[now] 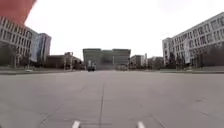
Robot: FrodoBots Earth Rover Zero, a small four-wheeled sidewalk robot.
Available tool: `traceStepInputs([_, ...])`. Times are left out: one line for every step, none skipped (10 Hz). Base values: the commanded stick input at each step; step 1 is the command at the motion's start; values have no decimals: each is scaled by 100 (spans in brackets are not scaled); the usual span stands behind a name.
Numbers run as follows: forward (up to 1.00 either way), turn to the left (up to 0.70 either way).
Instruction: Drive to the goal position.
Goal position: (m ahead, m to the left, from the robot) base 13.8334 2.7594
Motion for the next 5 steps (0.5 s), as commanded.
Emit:
traceStepInputs([60, 0])
traceStepInputs([60, 0])
traceStepInputs([60, 0])
traceStepInputs([60, 0])
traceStepInputs([60, 0])
